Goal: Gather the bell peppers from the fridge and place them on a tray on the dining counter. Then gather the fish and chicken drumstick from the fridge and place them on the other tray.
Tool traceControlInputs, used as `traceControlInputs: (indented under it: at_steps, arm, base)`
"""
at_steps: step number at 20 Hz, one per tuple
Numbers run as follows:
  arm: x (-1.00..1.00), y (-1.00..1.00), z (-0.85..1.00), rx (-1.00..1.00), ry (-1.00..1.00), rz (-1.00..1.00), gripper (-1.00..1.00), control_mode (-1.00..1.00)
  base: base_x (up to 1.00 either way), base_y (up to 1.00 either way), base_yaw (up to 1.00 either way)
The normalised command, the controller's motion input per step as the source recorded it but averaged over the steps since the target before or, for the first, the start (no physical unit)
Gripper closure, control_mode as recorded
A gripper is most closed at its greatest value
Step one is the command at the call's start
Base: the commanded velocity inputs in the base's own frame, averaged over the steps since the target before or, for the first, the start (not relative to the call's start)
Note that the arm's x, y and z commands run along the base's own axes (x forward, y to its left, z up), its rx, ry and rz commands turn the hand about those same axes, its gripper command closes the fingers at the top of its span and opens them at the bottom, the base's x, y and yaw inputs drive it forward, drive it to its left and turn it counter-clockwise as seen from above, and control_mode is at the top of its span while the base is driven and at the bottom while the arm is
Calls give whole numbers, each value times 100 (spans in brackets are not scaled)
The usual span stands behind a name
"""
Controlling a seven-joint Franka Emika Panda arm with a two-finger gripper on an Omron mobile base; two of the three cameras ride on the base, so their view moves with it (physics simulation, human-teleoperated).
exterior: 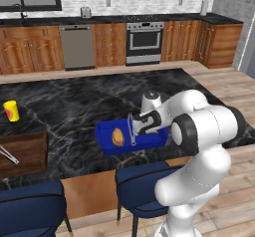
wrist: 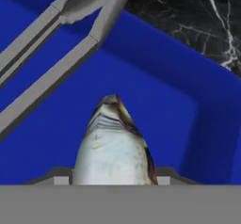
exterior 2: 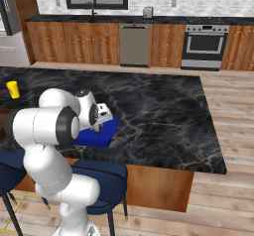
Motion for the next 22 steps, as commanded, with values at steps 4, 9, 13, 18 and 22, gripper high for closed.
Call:
traceControlInputs:
  at_steps: [4,9,13,18,22]
  arm:
    - [1,0,-10,0,0,0,-100,-100]
    - [-4,0,0,0,-1,0,-100,-100]
    - [-2,0,13,1,0,0,-100,-100]
    - [-13,-16,78,8,0,0,-100,-100]
    - [-33,-31,100,12,0,0,-100,-100]
  base:
    - [0,0,0]
    - [0,0,0]
    - [0,0,0]
    - [0,0,0]
    - [0,0,0]
